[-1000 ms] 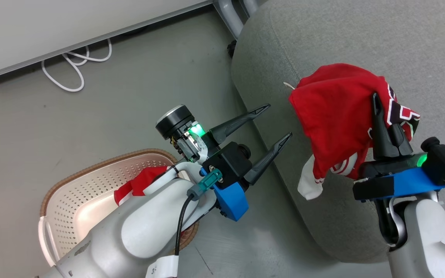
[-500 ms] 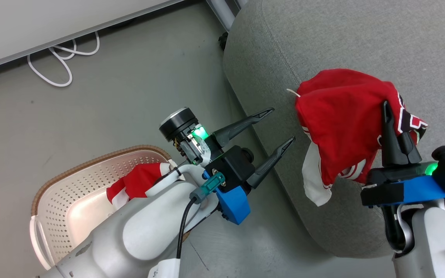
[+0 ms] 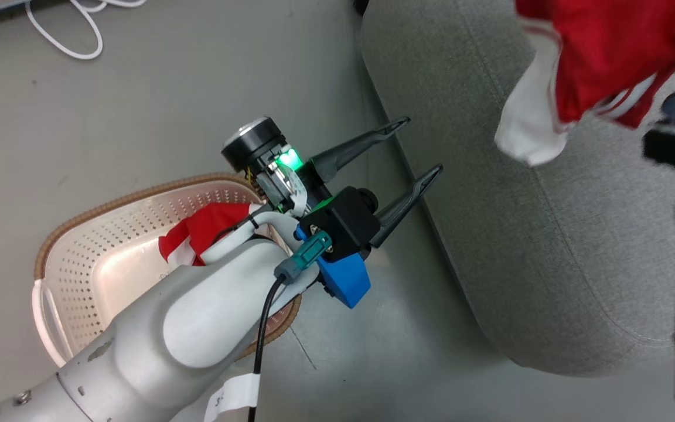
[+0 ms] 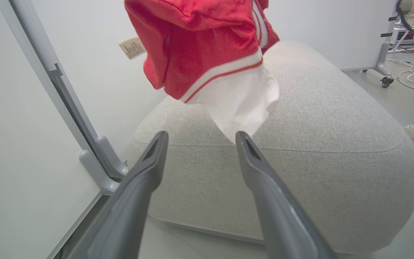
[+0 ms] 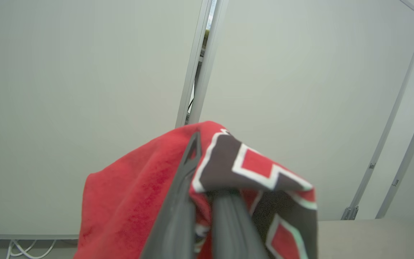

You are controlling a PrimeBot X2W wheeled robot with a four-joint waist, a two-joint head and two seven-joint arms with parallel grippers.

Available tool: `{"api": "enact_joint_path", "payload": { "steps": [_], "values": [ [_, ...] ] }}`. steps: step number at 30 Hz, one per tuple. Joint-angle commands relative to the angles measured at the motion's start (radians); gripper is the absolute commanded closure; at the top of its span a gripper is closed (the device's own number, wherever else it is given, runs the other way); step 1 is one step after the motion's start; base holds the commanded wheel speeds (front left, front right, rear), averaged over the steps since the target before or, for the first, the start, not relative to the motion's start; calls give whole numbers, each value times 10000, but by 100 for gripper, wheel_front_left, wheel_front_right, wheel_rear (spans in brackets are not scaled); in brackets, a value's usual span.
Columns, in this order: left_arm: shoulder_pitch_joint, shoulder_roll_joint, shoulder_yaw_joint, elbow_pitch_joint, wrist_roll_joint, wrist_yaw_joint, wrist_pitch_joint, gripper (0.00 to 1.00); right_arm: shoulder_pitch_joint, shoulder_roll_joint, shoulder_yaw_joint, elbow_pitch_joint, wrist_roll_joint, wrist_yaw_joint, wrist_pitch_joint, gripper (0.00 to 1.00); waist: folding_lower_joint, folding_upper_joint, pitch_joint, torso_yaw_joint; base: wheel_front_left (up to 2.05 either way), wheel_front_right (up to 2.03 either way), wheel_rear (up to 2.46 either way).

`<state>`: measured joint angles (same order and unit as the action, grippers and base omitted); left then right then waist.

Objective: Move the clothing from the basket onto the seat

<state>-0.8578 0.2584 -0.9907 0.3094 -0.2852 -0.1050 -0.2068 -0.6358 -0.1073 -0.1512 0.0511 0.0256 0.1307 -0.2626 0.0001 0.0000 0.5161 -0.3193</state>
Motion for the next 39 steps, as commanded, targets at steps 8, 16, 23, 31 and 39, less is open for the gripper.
{"api": "enact_joint_path", "payload": {
  "steps": [8, 16, 23, 31, 39],
  "values": [
    [-857, 491, 71, -616, 366, 53, 282, 0, -2720, -1495, -1967, -340, 9, 1, -33, 100, -1, 0, 1935, 561, 0, 0, 0],
    [-1365, 765, 106, -1149, 566, 98, 501, 0, -3683, -2992, -3789, 953, 223, 1, -33, 100, -1, 0, 2918, 708, 0, 0, 0],
    [-1594, 757, 60, -1370, 630, 133, 500, 0, -3159, -3195, -4472, 2554, -73, 1, -33, 100, -1, 0, 3445, 968, 0, 0, 0],
    [-1628, 844, 52, -1307, 576, 228, 375, 0, -2417, -2422, -4448, 3914, -300, 1, -33, 100, -1, 0, 3565, 1068, 0, 0, 0],
    [-1631, 902, 40, -1220, 486, 302, 318, 0, -2114, -1817, -4606, 4607, -445, 1, -34, 0, -1, 0, 3400, 1119, 0, 0, 0]
  ]
}}
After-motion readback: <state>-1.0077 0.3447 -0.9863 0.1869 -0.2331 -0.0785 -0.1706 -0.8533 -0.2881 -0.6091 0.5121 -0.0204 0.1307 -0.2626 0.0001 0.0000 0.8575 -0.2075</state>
